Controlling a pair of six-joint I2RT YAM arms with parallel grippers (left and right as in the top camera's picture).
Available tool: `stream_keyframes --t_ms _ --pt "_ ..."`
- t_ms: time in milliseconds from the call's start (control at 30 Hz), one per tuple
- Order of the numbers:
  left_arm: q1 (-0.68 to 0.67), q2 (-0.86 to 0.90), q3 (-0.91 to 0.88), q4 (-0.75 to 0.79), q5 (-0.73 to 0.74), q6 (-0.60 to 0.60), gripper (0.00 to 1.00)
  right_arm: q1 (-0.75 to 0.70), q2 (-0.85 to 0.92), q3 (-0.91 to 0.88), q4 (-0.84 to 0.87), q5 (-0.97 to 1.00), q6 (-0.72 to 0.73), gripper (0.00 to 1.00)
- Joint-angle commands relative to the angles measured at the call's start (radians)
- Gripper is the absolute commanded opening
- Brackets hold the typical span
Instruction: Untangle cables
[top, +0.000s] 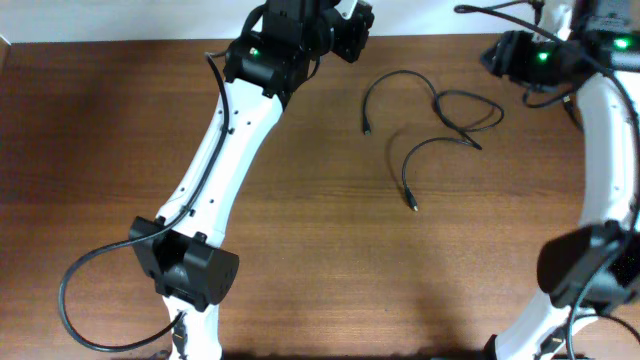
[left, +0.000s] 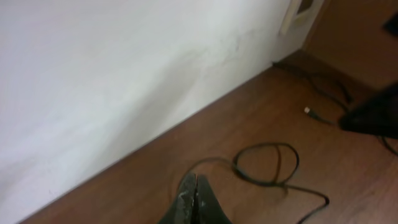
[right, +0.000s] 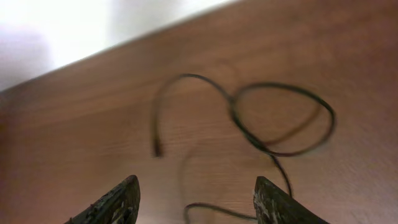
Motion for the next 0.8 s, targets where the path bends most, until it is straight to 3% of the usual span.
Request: stream_keyframes --t_ms 0,300,533,767 --pt "0.014 -0.012 0.005 -0.025 0.007 0.017 0.0 0.055 0.089 0.001 0.045 0.145 -0.041 0.58" --pt "0.014 -0.012 0.005 -0.094 0.007 0.035 0.0 0.131 0.298 0.001 0.045 0.187 -0.613 0.58" --pt "0.014 -0.012 0.005 -0.153 0.008 0.054 0.0 0.11 0.355 -0.002 0.037 0.236 -0.866 0.52" --pt "0.014 -0.012 0.005 -0.175 0.007 0.069 0.0 0.109 0.38 -0.003 0.07 0.209 -0.888 0.52"
